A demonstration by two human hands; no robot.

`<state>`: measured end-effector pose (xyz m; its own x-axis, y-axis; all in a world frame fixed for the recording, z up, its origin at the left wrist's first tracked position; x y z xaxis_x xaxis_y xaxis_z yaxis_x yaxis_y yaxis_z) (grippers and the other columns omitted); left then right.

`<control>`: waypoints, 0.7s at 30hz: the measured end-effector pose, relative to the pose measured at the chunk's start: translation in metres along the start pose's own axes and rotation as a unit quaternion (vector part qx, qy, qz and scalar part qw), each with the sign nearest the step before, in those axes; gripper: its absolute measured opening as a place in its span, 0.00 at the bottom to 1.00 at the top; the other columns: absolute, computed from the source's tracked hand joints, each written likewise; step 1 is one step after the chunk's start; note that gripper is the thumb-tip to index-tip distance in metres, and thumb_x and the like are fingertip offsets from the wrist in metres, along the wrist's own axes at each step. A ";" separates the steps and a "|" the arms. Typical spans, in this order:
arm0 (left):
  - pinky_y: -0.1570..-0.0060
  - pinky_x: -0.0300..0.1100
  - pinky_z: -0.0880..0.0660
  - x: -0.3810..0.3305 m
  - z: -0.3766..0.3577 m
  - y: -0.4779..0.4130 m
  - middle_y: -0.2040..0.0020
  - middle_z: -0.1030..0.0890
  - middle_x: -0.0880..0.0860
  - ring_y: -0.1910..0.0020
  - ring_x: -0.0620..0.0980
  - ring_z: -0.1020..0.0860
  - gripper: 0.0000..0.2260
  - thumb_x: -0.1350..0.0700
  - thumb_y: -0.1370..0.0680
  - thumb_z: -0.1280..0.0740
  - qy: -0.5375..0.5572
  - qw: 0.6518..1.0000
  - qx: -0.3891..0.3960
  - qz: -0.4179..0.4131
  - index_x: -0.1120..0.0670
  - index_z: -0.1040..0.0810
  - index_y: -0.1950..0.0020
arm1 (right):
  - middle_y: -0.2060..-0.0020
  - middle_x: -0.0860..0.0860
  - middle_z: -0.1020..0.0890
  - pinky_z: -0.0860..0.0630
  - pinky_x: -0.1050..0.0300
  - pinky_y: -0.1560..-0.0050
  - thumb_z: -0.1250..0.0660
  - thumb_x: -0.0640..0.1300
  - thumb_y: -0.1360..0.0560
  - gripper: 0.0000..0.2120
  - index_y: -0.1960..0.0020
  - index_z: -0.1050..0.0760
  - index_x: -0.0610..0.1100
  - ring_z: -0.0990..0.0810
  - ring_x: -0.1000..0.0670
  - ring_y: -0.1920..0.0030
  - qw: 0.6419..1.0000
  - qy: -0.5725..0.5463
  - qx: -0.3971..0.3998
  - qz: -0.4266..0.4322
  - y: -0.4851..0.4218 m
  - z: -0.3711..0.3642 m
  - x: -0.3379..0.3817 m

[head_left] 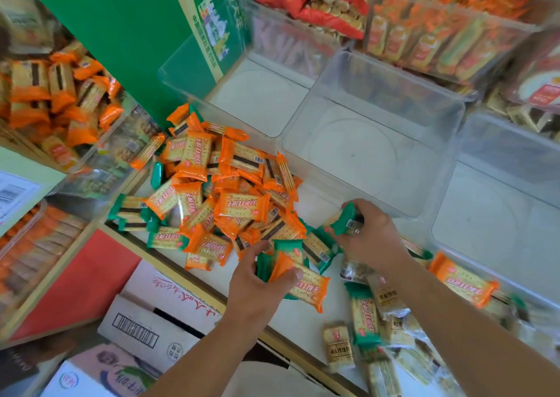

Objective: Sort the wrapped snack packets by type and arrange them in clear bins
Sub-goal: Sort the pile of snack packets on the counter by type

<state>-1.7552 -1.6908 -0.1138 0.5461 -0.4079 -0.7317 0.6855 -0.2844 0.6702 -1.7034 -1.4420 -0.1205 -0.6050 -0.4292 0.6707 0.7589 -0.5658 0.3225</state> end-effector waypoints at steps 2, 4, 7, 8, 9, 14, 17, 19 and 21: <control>0.60 0.33 0.20 -0.004 0.001 0.000 0.44 0.16 0.46 0.50 0.42 0.16 0.30 0.54 0.30 0.18 0.004 1.000 -0.002 -0.010 0.41 0.27 0.33 | 0.55 0.58 0.19 0.19 0.49 0.54 0.22 0.45 0.31 0.18 0.47 0.26 0.55 0.19 0.54 0.55 0.999 -0.023 -0.003 -0.026 0.010 0.009 0.007; 0.60 0.33 0.20 -0.008 0.002 0.000 0.44 0.15 0.46 0.49 0.42 0.15 0.30 0.57 0.29 0.19 0.012 1.000 0.000 -0.022 0.41 0.27 0.33 | 0.58 0.57 0.19 0.20 0.53 0.59 0.22 0.48 0.30 0.16 0.48 0.27 0.56 0.21 0.57 0.61 0.998 -0.042 -0.008 -0.040 0.023 0.019 0.018; 0.53 0.36 0.18 -0.017 0.006 -0.002 0.40 0.17 0.44 0.44 0.41 0.17 0.33 0.55 0.30 0.18 -0.012 0.998 -0.020 -0.067 0.40 0.29 0.31 | 0.62 0.54 0.17 0.25 0.63 0.68 0.22 0.50 0.29 0.13 0.51 0.25 0.52 0.20 0.56 0.65 0.990 -0.126 -0.012 -0.068 0.046 0.034 0.037; 0.49 0.38 0.18 -0.019 0.006 -0.003 0.39 0.18 0.41 0.43 0.40 0.18 0.35 0.53 0.31 0.17 -0.034 0.996 -0.027 -0.081 0.39 0.30 0.29 | 0.62 0.55 0.16 0.24 0.64 0.70 0.21 0.50 0.29 0.13 0.51 0.24 0.52 0.19 0.57 0.64 0.984 -0.156 -0.002 -0.082 0.056 0.036 0.043; 0.46 0.41 0.18 -0.020 0.004 -0.003 0.39 0.19 0.40 0.42 0.40 0.19 0.36 0.50 0.32 0.17 -0.055 0.994 -0.025 -0.089 0.38 0.30 0.29 | 0.61 0.58 0.15 0.24 0.65 0.70 0.20 0.49 0.30 0.14 0.50 0.23 0.52 0.17 0.58 0.63 0.978 -0.187 0.013 -0.095 0.065 0.035 0.045; 0.40 0.51 0.19 -0.021 -0.025 0.011 0.38 0.20 0.37 0.39 0.40 0.19 0.40 0.39 0.37 0.21 -0.094 0.989 0.066 -0.096 0.35 0.31 0.28 | 0.54 0.56 0.13 0.15 0.48 0.51 0.17 0.54 0.35 0.25 0.43 0.24 0.51 0.13 0.54 0.54 0.931 -0.316 0.013 -0.182 0.099 0.015 0.033; 0.39 0.49 0.19 -0.020 -0.042 0.024 0.36 0.22 0.33 0.37 0.37 0.21 0.36 0.35 0.33 0.24 -0.113 0.981 0.099 -0.122 0.30 0.34 0.27 | 0.48 0.55 0.13 0.19 0.43 0.41 0.19 0.59 0.34 0.28 0.39 0.24 0.53 0.14 0.52 0.47 0.895 -0.393 0.013 -0.209 0.120 0.020 0.015; 0.38 0.49 0.20 -0.018 -0.057 0.034 0.32 0.23 0.37 0.35 0.39 0.23 0.33 0.33 0.29 0.28 -0.142 0.973 0.123 -0.137 0.27 0.36 0.26 | 0.44 0.56 0.15 0.21 0.42 0.37 0.21 0.63 0.33 0.29 0.36 0.25 0.57 0.15 0.51 0.44 0.873 -0.427 0.002 -0.237 0.139 0.027 0.002; 0.37 0.49 0.21 -0.015 -0.077 0.046 0.31 0.24 0.39 0.34 0.39 0.24 0.27 0.35 0.24 0.31 -0.178 0.960 0.157 -0.148 0.26 0.36 0.27 | 0.43 0.53 0.15 0.22 0.41 0.37 0.24 0.61 0.28 0.27 0.33 0.27 0.56 0.15 0.49 0.45 0.840 -0.459 -0.018 -0.288 0.160 0.035 -0.017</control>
<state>-1.6943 -1.6308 -0.0819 0.1127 -0.5235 -0.8446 0.5759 -0.6582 0.4848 -1.5633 -1.5008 -0.0565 -0.4166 0.6375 0.6481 0.3853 -0.5219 0.7611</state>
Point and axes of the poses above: each hand's wrist, its own y-axis away from the middle knuckle, its own z-axis out of the back of the hand, x = y × z, the point moved 4 cm from there along -y, towards the middle knuckle
